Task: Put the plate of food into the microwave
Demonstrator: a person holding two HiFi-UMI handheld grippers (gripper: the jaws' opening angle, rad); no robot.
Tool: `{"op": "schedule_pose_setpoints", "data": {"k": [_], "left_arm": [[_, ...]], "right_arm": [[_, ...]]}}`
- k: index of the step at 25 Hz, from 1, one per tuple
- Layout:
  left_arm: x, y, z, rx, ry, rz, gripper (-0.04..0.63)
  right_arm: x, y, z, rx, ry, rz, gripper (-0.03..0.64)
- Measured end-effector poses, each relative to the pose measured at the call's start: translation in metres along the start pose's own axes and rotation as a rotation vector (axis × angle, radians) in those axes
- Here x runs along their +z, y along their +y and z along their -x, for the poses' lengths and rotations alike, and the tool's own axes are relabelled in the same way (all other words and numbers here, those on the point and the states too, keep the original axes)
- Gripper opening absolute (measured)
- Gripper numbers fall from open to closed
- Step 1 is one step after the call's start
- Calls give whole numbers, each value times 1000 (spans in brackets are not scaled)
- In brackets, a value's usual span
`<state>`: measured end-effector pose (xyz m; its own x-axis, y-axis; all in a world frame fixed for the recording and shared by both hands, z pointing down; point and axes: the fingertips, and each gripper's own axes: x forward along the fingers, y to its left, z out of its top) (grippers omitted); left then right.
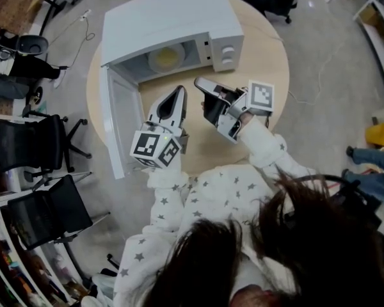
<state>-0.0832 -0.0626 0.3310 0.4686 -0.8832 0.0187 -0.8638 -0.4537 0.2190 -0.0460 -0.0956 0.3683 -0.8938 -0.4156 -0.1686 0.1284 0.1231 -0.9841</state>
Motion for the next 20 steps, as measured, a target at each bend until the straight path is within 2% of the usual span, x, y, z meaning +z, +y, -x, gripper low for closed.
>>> {"op": "schedule_pose_setpoints", "data": {"k": [12,20], "left_arm": [[8,-21,6,-4,-16,-22,2],[9,-23,9,6,-17,-28,2]], "right_arm": [[-12,14,8,64,21,-36,6],[-15,14,9,64,25,-44,6]]}}
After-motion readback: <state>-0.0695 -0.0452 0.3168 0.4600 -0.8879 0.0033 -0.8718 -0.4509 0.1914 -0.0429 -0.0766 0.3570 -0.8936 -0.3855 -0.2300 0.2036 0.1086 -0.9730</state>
